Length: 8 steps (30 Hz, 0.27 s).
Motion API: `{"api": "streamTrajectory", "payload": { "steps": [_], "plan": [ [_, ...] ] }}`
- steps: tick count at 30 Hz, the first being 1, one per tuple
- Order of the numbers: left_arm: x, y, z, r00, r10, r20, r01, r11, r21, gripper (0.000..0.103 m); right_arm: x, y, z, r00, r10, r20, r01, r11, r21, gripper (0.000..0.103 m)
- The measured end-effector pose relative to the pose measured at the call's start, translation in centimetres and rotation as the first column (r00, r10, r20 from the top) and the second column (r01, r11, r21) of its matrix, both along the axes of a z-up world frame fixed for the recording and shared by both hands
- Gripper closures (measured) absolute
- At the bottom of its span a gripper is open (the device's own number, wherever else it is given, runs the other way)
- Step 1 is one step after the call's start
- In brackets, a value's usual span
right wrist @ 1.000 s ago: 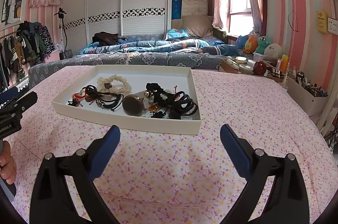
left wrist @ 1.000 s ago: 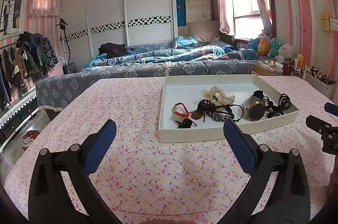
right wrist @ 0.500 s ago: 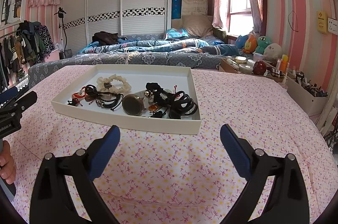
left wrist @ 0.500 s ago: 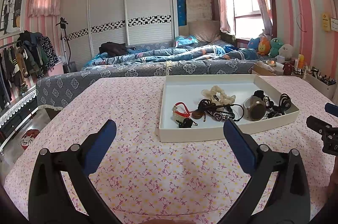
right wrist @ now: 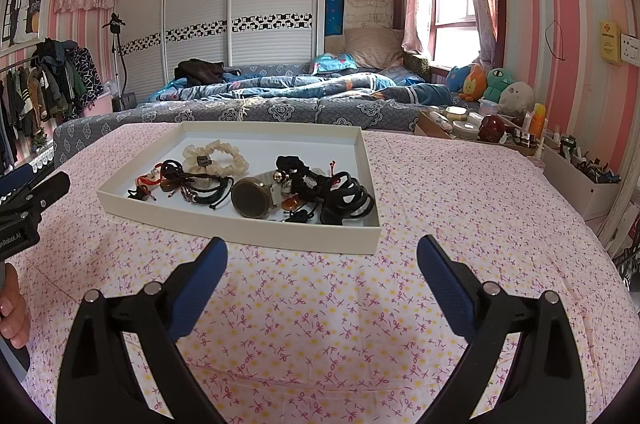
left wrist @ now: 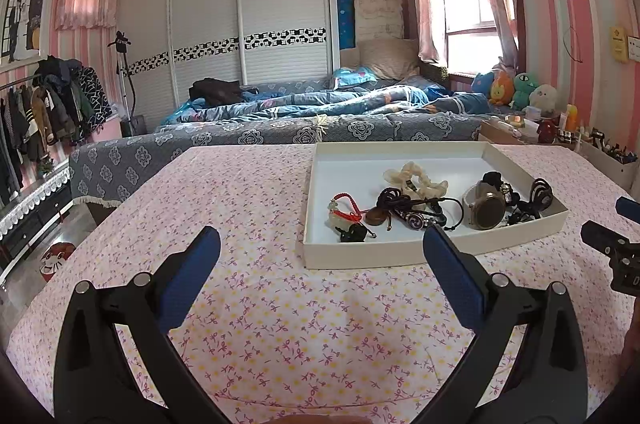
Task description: Organize jewelry
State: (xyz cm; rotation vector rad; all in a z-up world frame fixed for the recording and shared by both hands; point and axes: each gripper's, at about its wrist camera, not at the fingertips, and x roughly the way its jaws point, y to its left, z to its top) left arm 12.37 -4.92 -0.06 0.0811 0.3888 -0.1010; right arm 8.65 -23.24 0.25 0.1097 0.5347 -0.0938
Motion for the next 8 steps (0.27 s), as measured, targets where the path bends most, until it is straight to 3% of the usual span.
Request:
{"api": "streamTrajectory", "payload": {
  "steps": [8],
  "plan": [
    [-0.03, 0.07, -0.1, 1.0, 0.012, -0.012, -0.013, 1.0, -0.013, 0.003, -0.02, 0.08, -0.1, 1.0, 0.006, -0.004, -0.006, 1.0, -0.002, 0.007]
  ]
}}
